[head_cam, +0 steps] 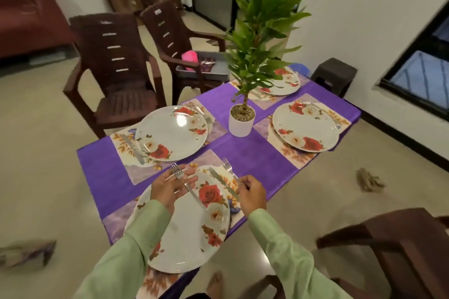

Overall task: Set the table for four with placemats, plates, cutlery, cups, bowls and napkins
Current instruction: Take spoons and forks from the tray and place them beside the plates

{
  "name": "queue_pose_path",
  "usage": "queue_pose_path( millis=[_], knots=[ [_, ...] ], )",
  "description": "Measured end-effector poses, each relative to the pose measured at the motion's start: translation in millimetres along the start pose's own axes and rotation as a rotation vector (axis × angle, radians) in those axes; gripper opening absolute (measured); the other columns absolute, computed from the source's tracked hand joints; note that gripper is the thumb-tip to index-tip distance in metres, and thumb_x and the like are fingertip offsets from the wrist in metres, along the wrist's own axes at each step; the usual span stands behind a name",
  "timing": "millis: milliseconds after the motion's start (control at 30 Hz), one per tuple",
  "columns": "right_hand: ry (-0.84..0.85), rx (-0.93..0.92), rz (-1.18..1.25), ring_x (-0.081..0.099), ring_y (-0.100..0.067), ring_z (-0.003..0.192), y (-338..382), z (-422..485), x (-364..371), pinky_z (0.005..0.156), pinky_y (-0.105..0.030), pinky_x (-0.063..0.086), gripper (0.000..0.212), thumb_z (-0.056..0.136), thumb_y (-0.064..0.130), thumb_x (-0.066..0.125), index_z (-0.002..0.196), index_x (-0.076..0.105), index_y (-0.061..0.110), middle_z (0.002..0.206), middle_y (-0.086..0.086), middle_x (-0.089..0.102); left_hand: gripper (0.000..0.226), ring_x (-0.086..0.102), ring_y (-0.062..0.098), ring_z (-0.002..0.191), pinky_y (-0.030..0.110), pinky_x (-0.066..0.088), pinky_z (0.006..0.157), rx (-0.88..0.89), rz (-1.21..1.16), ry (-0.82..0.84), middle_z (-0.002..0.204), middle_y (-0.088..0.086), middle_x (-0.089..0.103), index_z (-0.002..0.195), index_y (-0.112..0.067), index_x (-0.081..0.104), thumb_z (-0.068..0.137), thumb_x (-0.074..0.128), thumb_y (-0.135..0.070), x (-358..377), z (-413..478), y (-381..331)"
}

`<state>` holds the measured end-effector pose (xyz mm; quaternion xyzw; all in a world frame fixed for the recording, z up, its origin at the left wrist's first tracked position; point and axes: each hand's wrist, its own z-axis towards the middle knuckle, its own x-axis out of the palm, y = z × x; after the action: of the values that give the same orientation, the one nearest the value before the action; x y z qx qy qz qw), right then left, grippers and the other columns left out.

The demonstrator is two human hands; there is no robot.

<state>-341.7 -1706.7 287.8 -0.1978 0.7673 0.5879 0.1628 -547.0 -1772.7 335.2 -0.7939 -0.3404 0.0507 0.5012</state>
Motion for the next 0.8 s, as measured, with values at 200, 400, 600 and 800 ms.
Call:
queue_pose_path(
  millis=[200, 400, 600, 800],
  knots=[
    [0.237, -0.067, 0.033, 0.065, -0.016, 0.074, 23.0, 8.5, 24.6, 0.067, -0.026, 0.051, 0.019, 0.09, 0.003, 0.059, 0.08, 0.062, 0.019, 0.08, -0.001, 0.071, 0.03, 0.072, 0.037, 0.095, 0.04, 0.059, 0.081, 0.035, -0.092, -0.126, 0.107, 0.019, 0.073, 0.115, -0.002, 0.061, 0.087, 0.059, 0.009, -21.5, -7.2, -4.4],
    [0.458, -0.145, 0.041, 0.061, -0.023, 0.061, 38.2, -3.5, 51.8, 0.058, -0.029, 0.053, 0.022, 0.083, -0.008, 0.059, 0.077, 0.063, 0.012, 0.072, -0.009, 0.066, 0.026, 0.072, 0.037, 0.092, 0.041, 0.059, 0.081, 0.094, -0.177, -0.345, 0.105, 0.019, 0.073, 0.112, -0.002, 0.06, 0.088, 0.06, 0.007, -49.4, -43.6, 7.0],
    [0.658, -0.228, -0.065, 0.064, -0.018, 0.075, 34.9, -39.1, 83.5, 0.07, -0.034, 0.057, 0.019, 0.081, -0.003, 0.066, 0.079, 0.067, 0.016, 0.077, 0.002, 0.066, 0.029, 0.073, 0.036, 0.087, 0.035, 0.06, 0.072, 0.164, -0.212, -0.529, 0.103, 0.019, 0.073, 0.114, -0.004, 0.062, 0.088, 0.058, 0.007, -82.3, -97.9, 22.9],
    [0.807, -0.297, -0.227, 0.066, -0.019, 0.075, 25.3, -99.1, 129.3, 0.074, -0.035, 0.058, 0.013, 0.081, 0.003, 0.069, 0.079, 0.072, 0.016, 0.077, 0.002, 0.069, 0.031, 0.073, 0.033, 0.087, 0.032, 0.06, 0.069, 0.202, -0.329, -0.625, 0.102, 0.019, 0.074, 0.115, -0.003, 0.059, 0.086, 0.061, 0.008, -121.6, -146.5, 42.6]
  ],
)
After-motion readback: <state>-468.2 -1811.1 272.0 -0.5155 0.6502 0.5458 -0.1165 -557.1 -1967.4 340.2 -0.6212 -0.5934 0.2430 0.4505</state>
